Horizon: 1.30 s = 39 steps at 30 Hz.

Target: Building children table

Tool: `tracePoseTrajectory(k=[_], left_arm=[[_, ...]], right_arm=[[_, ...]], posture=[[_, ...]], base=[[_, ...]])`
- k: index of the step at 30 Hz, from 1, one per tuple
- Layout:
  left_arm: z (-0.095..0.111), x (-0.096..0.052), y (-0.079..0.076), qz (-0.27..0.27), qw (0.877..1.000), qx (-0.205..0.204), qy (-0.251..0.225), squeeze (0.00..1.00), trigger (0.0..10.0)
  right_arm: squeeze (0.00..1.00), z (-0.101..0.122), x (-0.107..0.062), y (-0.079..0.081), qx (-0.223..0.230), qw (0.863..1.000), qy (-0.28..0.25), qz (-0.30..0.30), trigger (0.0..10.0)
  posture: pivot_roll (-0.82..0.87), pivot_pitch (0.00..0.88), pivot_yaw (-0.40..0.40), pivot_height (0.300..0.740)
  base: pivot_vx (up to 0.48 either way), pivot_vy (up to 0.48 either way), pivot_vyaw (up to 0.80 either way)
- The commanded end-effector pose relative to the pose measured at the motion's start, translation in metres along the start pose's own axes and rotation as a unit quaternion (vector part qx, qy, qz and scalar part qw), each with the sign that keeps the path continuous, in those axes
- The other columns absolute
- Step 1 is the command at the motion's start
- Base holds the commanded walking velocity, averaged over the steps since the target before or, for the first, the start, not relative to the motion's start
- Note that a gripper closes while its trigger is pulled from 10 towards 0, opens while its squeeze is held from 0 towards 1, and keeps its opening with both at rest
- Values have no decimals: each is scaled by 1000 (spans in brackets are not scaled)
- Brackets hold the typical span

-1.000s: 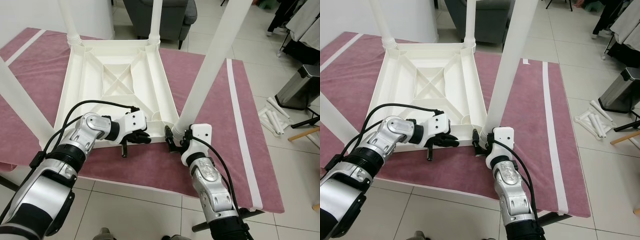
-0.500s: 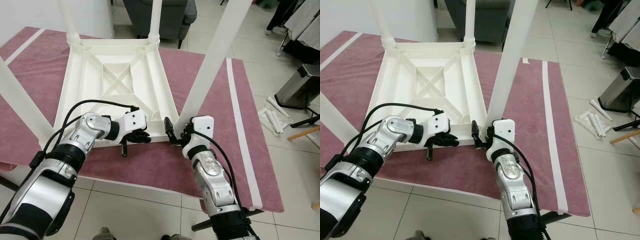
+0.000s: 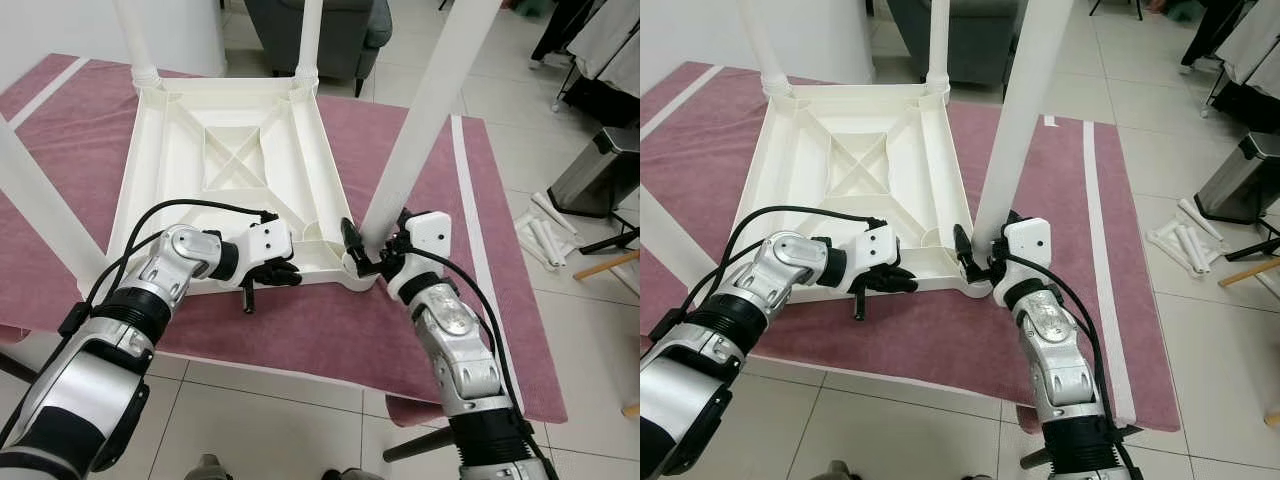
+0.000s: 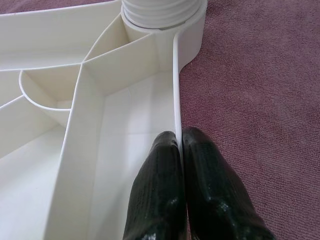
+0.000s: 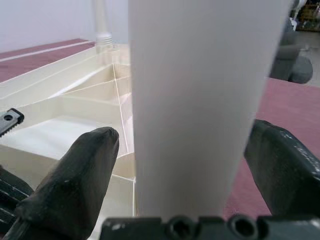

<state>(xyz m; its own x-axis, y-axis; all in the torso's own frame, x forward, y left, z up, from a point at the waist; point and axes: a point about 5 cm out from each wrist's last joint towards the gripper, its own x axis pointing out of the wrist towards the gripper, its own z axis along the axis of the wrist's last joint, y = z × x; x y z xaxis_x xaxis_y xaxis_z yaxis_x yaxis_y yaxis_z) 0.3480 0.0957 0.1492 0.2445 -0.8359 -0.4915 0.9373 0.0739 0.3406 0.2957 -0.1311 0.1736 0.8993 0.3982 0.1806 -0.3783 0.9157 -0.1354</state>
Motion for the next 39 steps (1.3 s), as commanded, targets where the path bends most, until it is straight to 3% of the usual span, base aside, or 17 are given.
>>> tracePoseTrajectory(k=[1, 12, 15, 22, 39], left_arm=[[-7, -3, 2, 24, 1000, -16, 11, 0, 10000], [-7, -3, 2, 23, 1000, -16, 10, 0, 10000], [-6, -4, 1, 20, 1000, -15, 9, 0, 10000], [-6, -6, 0, 17, 1000, -13, 7, 0, 10000], [-6, -8, -5, 1, 1000, 13, 13, 0, 10000]], right_arm=[[0, 5, 0, -1, 6, 1000, -2, 26, 10000], [0, 12, 5, -14, 10, 995, 15, 99, 10000], [0, 10, 7, -22, 31, 987, 35, 151, 10000], [0, 8, 4, -27, 32, 974, 63, 216, 10000], [0, 13, 21, -41, 1, 954, 92, 286, 10000]], posture=[[92, 66, -18, 740], [99, 65, -14, 740], [104, 66, -13, 740], [109, 69, -11, 740], [120, 73, -11, 740]], base=[[0, 0, 0], [0, 0, 0], [0, 0, 0], [0, 0, 0], [0, 0, 0]])
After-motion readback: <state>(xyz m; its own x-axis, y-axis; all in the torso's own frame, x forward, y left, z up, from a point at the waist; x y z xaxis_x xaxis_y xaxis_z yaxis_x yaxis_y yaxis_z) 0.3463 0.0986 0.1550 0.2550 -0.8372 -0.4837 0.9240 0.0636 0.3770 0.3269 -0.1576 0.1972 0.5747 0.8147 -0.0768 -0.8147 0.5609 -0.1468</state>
